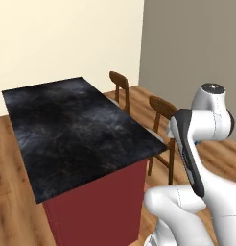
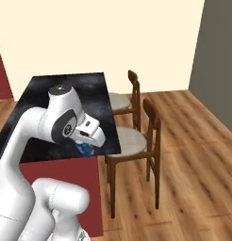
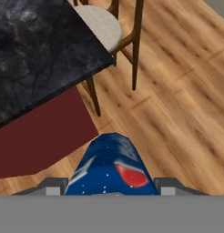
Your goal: Four empty soda cans are scattered around the kitchen. Gather all the cans and cluster them next to the stove for recycling.
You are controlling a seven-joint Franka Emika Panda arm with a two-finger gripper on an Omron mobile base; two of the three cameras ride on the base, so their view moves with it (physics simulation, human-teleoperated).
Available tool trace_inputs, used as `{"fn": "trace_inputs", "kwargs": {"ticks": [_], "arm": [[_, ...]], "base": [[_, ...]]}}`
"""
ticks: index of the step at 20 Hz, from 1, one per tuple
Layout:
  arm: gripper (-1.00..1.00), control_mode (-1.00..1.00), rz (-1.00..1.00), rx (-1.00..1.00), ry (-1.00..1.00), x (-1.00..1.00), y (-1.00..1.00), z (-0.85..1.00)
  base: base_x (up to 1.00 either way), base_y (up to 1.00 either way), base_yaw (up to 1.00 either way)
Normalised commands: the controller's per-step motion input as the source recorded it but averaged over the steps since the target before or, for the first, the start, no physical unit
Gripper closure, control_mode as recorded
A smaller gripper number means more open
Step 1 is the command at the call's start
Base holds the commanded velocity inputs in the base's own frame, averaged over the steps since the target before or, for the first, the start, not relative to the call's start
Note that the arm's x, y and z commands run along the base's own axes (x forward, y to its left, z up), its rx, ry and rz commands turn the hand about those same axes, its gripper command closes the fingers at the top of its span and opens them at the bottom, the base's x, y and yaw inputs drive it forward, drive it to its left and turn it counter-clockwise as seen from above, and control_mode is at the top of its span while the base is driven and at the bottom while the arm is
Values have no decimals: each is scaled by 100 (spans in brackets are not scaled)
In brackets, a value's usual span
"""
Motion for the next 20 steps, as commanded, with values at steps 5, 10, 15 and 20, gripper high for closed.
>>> {"fn": "trace_inputs", "kwargs": {"ticks": [5,10,15,20], "arm": [[100,100,0,0,0,0,0,0],[100,100,0,0,0,0,0,0],[100,100,0,0,0,0,0,0],[100,100,0,0,0,0,0,0]], "base": [[-60,0,-21],[-45,0,-34],[-43,0,-38],[-47,0,-40]]}}
